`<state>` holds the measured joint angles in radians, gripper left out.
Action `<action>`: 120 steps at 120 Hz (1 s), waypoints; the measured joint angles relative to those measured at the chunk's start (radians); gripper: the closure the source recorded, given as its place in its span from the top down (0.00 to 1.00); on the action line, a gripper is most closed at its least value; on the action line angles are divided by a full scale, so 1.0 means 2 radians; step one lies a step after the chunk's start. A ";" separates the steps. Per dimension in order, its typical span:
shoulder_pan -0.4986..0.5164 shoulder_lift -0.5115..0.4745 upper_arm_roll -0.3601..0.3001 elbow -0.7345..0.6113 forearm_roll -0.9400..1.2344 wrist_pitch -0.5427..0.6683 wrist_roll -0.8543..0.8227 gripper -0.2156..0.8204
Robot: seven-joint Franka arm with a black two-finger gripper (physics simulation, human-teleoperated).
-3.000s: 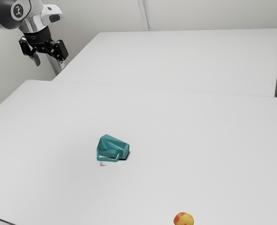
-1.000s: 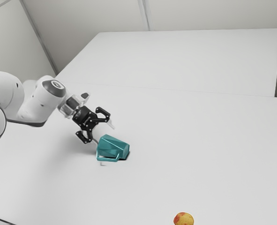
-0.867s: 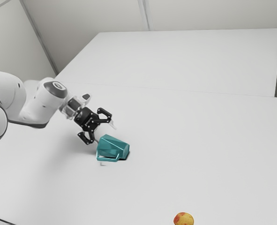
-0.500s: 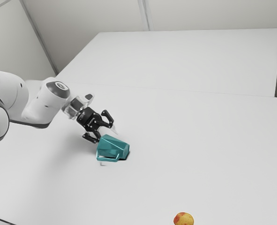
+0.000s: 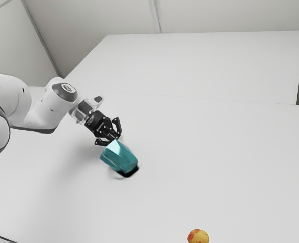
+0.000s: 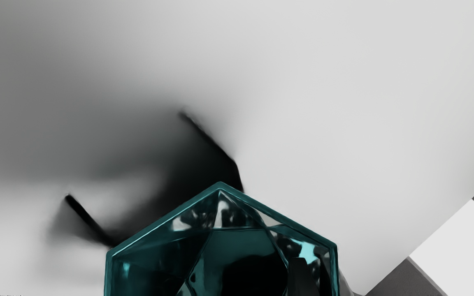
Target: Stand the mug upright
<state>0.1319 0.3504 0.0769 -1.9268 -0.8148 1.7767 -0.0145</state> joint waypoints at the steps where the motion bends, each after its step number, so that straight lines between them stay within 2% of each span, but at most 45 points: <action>1: 0.000 0.000 0.000 0.000 0.000 0.000 0.000 0.06; 17: -0.001 -0.013 -0.011 0.001 0.021 0.003 -0.007 0.05; 69: -0.047 -0.107 -0.037 -0.008 0.255 0.087 -0.016 0.04; 93: -0.061 -0.127 -0.046 -0.032 0.366 0.141 -0.020 0.03; 120: -0.069 -0.136 -0.054 -0.056 0.431 0.193 -0.026 0.03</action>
<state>-0.0060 0.0794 -0.0315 -2.0389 0.0472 2.1632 -0.0667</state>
